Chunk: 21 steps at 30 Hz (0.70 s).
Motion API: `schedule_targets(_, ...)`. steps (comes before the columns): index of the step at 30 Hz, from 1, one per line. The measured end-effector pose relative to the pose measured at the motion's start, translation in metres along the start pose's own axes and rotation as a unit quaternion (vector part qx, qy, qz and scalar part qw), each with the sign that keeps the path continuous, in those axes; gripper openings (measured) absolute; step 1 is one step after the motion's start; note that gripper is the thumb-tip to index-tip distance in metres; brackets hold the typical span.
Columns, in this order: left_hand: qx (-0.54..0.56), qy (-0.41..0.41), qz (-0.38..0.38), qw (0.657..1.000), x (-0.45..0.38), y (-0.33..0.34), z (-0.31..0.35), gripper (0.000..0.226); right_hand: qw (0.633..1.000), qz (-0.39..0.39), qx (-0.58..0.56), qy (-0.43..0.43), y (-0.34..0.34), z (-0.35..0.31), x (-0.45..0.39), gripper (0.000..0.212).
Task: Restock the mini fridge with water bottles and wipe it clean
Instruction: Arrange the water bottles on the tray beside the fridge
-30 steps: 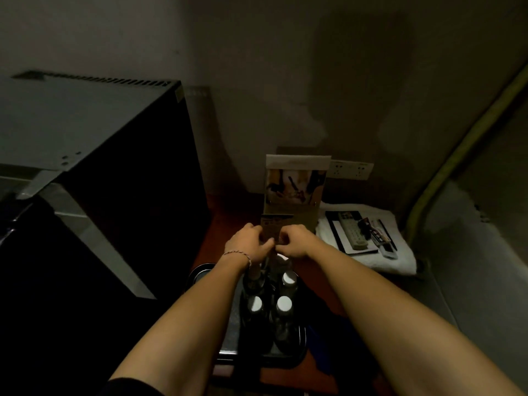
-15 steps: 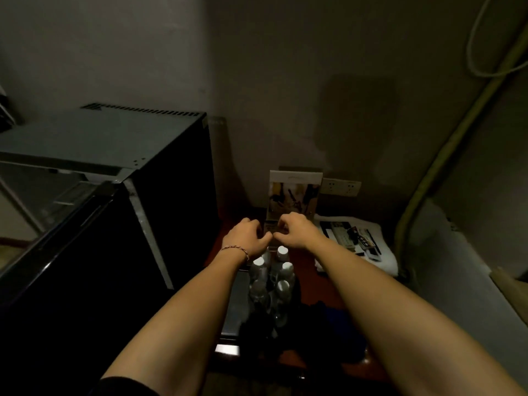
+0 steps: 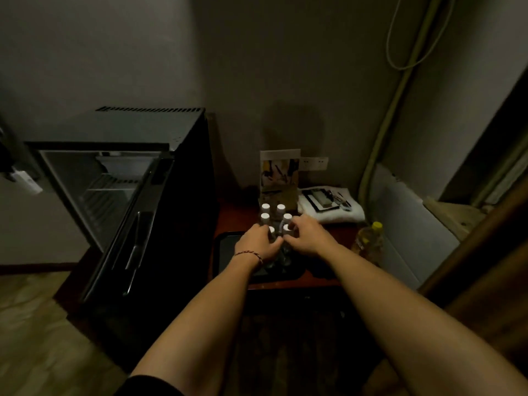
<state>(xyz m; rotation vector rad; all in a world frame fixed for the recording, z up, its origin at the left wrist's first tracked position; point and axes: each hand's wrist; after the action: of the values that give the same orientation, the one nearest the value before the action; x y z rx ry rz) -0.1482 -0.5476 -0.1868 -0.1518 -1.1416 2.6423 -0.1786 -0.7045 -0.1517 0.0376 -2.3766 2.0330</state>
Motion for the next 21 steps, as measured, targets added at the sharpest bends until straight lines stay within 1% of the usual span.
schedule_targets(4,0.025,0.007,-0.002,1.0,0.045,0.001,0.002,0.026,1.0,-0.004,0.004,0.022,-0.004,-0.004,0.046,0.032)
schedule_targets(7,0.009,0.006,0.023,1.0,0.073,-0.005,0.004,0.031,1.0,0.01,0.001,0.023,-0.013,-0.01,0.068,0.033)
schedule_targets(12,-0.028,-0.016,0.064,0.997,0.121,-0.013,0.0,0.032,1.0,0.019,0.011,-0.015,-0.013,-0.031,0.114,0.032)
schedule_targets(16,-0.044,-0.041,0.071,0.996,0.17,-0.014,-0.004,0.037,0.999,0.012,0.019,-0.027,-0.006,-0.049,0.151,0.03)
schedule_targets(21,0.002,-0.054,0.044,0.998,0.246,-0.032,-0.025,0.035,0.997,-0.004,0.016,-0.076,0.009,-0.083,0.192,0.034)
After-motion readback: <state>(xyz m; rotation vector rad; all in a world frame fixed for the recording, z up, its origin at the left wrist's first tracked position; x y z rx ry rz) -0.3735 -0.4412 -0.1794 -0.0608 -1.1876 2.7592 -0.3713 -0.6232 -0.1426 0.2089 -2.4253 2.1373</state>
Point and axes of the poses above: each hand's wrist, its own x-axis away from the middle knuckle, its own y-axis out of the palm, z = x × y, and after that the axes turned 15 degrees about x, right-handed
